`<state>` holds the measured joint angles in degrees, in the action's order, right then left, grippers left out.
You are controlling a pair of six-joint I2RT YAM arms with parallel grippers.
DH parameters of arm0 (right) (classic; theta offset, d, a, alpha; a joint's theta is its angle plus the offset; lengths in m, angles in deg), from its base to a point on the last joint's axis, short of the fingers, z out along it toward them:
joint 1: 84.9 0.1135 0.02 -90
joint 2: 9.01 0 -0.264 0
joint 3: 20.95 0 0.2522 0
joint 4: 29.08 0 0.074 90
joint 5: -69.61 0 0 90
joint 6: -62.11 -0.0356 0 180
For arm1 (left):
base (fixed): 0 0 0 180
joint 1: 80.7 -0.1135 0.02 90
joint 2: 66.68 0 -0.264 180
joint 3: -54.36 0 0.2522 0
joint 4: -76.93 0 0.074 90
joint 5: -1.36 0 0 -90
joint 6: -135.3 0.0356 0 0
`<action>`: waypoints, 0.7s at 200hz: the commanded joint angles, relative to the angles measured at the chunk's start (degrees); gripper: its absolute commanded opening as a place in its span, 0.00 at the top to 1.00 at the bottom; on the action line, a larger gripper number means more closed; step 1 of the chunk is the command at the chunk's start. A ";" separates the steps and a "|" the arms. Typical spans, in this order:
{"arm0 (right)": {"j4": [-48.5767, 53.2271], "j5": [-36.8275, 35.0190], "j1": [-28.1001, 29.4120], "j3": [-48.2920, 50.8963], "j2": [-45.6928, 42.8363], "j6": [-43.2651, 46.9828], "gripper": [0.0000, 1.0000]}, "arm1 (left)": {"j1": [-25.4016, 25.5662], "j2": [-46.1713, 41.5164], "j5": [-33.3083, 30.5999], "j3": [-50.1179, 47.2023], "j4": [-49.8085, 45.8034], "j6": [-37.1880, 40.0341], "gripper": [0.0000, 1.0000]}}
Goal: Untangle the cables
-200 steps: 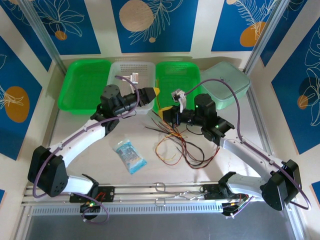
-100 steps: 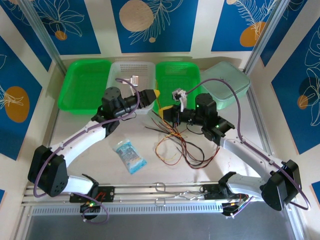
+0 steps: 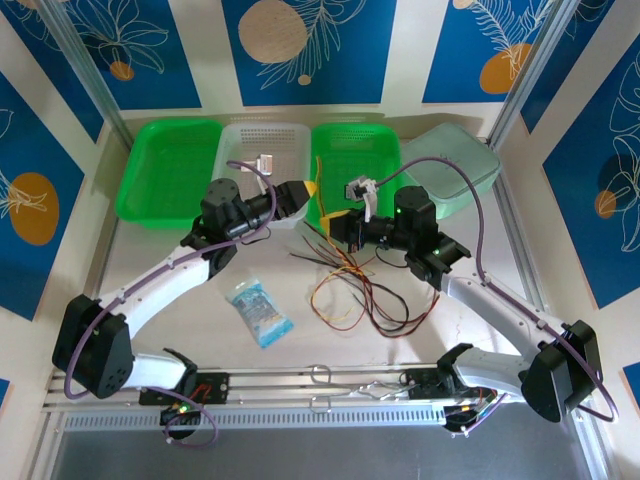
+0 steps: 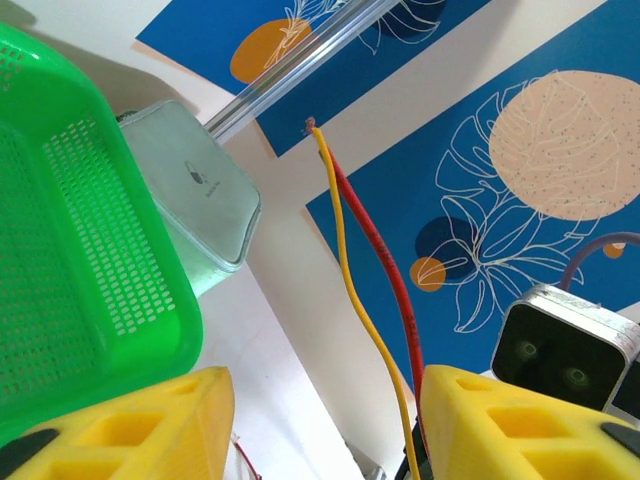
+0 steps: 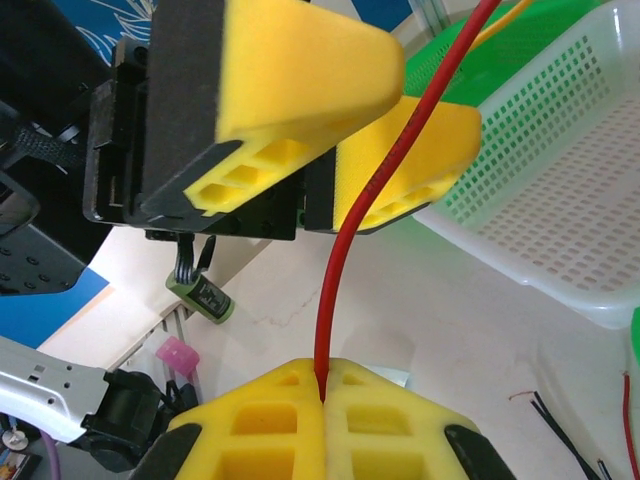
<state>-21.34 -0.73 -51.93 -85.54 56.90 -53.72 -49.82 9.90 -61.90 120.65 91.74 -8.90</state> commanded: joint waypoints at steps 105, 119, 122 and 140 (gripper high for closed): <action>0.64 5.04 -0.19 -0.61 1.10 -0.30 1.00 | -0.20 2.48 3.62 1.17 3.26 -1.92 0.55; 0.62 5.00 -0.19 -0.59 1.41 -0.36 1.00 | -0.16 2.35 3.67 1.26 3.29 -2.05 0.53; 0.55 5.03 -0.19 -0.59 1.46 -0.37 1.00 | -0.14 2.35 3.71 1.26 3.30 -2.09 0.53; 0.33 5.36 -0.19 -0.59 1.89 -0.40 1.00 | -0.11 2.35 4.01 1.43 3.73 -2.52 0.53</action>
<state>-21.25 2.84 -51.93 -85.54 58.28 -53.89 -49.82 12.28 -59.69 120.68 92.79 -10.38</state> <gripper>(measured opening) 0.049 0.472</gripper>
